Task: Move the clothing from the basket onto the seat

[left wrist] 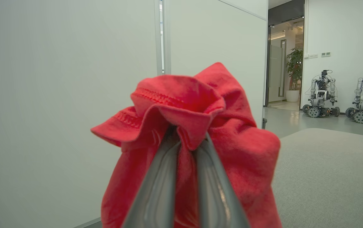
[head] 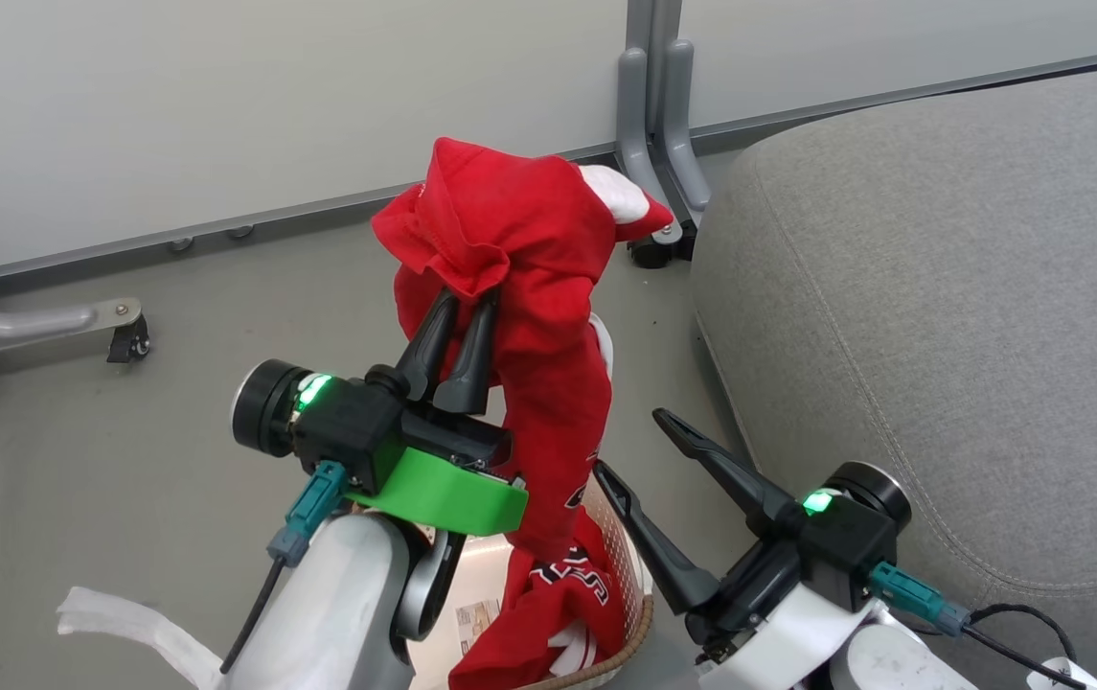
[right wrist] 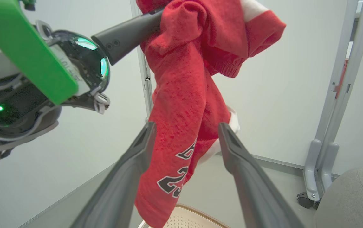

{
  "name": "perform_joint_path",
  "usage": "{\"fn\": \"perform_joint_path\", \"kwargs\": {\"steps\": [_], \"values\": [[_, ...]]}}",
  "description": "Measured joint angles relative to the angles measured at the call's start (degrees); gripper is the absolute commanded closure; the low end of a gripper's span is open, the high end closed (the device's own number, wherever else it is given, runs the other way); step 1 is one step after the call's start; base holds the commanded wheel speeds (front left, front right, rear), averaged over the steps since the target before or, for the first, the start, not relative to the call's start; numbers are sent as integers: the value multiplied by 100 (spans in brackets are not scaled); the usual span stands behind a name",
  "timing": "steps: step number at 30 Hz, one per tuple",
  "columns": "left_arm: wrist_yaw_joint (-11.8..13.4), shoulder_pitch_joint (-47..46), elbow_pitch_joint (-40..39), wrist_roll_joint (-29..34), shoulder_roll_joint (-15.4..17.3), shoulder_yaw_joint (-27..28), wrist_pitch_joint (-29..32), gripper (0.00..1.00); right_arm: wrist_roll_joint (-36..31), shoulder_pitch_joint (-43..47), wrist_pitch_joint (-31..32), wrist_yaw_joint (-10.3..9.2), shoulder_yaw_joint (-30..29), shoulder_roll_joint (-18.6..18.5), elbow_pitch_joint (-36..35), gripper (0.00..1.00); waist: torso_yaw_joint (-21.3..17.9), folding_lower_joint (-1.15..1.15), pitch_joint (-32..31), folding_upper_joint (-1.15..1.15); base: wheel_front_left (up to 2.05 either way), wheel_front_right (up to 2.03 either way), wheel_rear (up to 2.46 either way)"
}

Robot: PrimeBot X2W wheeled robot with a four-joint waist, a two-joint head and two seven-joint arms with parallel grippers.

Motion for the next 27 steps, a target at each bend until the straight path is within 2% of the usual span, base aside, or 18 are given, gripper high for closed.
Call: {"fn": "perform_joint_path", "kwargs": {"steps": [11, 27], "values": [[9, -68, -22, -82, 1, -359, -1, 100, 332, -565, 0, 0, 458, -24, 654, 0, 211, 0, 3, 0, 0, 0, 0], [9, -214, 24, -156, 1, -1012, 0, 100, 339, -1140, 0, 0, 576, 167, 1384, 0, 411, 0, 46, 0, 0, 0, 0]]}}
